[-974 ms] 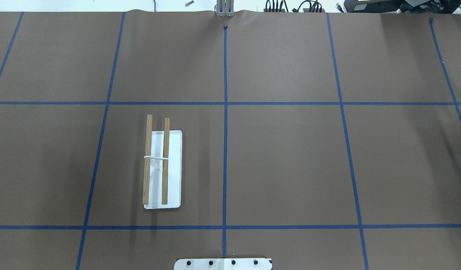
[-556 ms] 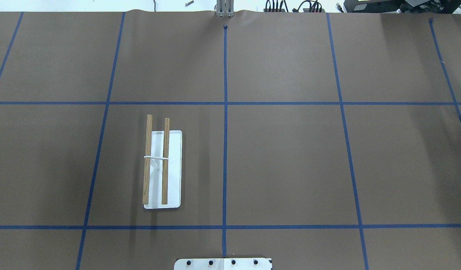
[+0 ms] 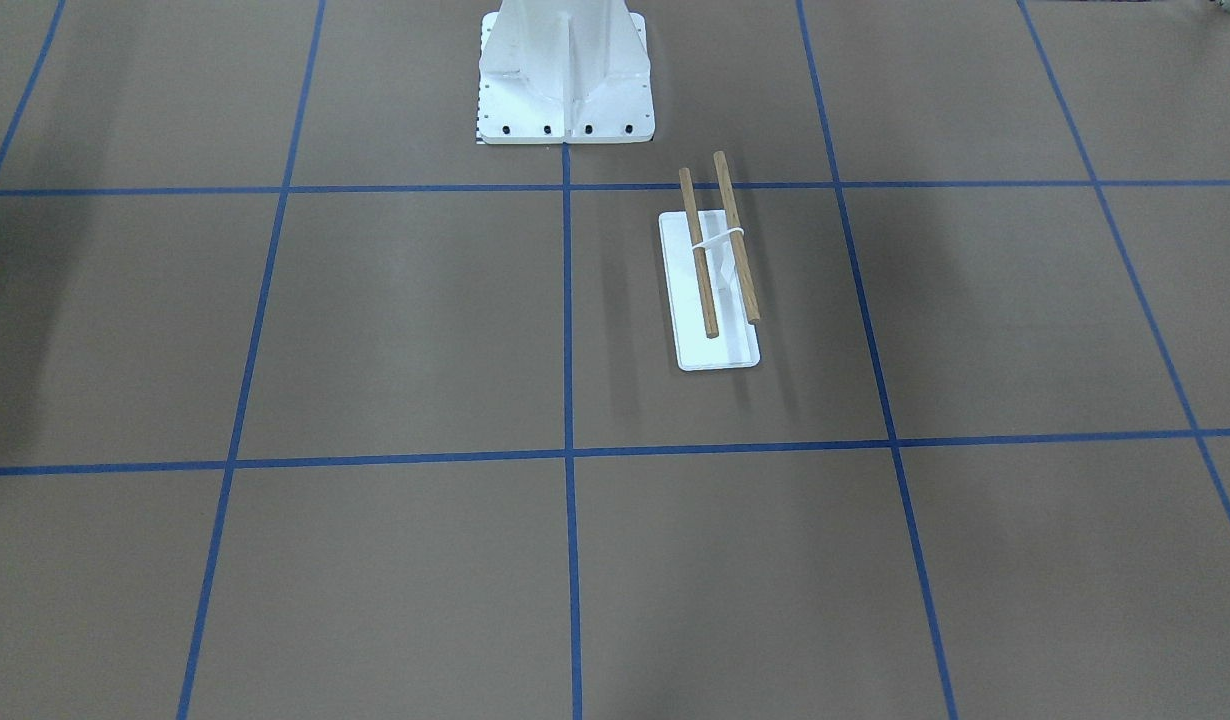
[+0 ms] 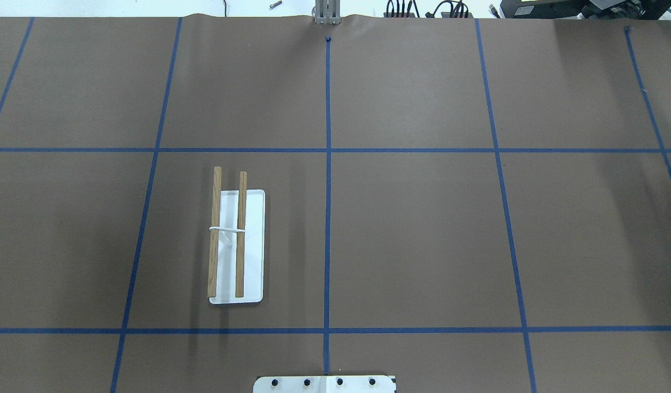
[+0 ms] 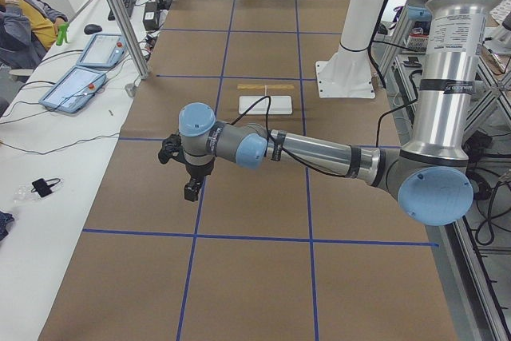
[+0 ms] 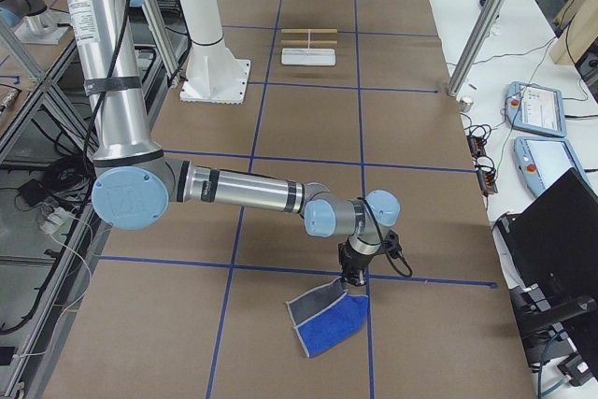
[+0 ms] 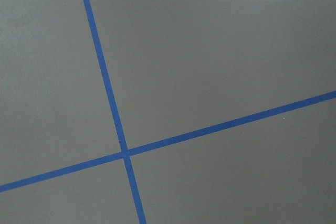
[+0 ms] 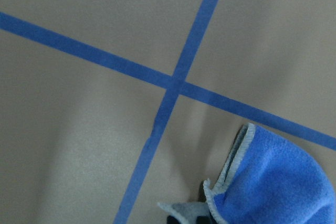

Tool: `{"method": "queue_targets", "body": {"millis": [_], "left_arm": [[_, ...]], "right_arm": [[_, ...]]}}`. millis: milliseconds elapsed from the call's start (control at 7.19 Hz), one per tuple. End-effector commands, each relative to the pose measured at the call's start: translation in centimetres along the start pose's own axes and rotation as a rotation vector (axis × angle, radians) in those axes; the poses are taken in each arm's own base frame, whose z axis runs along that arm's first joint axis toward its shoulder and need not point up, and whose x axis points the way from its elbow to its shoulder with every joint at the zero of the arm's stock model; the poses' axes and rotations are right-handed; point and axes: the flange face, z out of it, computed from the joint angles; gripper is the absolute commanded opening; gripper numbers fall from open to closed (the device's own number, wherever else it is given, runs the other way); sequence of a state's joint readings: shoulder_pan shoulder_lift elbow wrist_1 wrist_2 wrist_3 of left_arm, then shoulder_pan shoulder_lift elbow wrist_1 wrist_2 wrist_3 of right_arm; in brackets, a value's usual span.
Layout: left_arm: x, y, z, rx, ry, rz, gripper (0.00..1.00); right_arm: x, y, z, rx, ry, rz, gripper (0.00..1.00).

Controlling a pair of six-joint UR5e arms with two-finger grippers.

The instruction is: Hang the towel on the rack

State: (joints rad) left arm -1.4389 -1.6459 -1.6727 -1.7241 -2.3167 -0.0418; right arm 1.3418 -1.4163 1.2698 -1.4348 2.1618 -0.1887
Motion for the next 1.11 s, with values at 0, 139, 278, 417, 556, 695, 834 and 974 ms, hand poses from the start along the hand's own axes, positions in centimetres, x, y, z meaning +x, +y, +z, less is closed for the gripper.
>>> {"method": "queue_targets", "body": {"millis": [0, 139, 278, 417, 556, 695, 834, 974], "left_arm": [[0.8, -0.8, -0.6, 0.015, 0.002, -0.002, 0.98], [1.9, -2.1, -1.7, 0.053, 0.008, -0.063, 0.98], [2.7, -2.8, -1.9, 0.109, 0.042, -0.123, 0.98], [4.4, -4.2, -2.3, 0.129, 0.163, -0.211, 0.98], [5.5, -5.0, -2.9, 0.155, 0.243, -0.273, 0.98], [8.8, -6.5, -3.3, 0.193, 0.300, -0.308, 0.98], [12.9, -8.2, -3.2, 0.197, 0.360, -0.363, 0.98], [15.8, -9.8, -3.9, 0.198, 0.405, -0.420, 0.98]], "right_arm": [[-1.1, -2.5, -6.1, 0.066, 0.005, 0.024, 0.00], [-4.2, -3.8, -11.1, 0.116, 0.007, 0.109, 0.00], [-8.1, -5.6, -17.0, 0.158, 0.002, 0.260, 0.00], [-13.1, -7.9, -22.6, 0.184, -0.013, 0.353, 0.00], [-20.3, -9.5, -26.4, 0.202, -0.034, 0.430, 0.00], [-27.2, -10.7, -29.5, 0.223, -0.076, 0.541, 0.00], [-32.1, -11.5, -31.1, 0.239, -0.120, 0.625, 0.00], [-36.8, -12.4, -33.2, 0.257, -0.175, 0.718, 0.00]]}}
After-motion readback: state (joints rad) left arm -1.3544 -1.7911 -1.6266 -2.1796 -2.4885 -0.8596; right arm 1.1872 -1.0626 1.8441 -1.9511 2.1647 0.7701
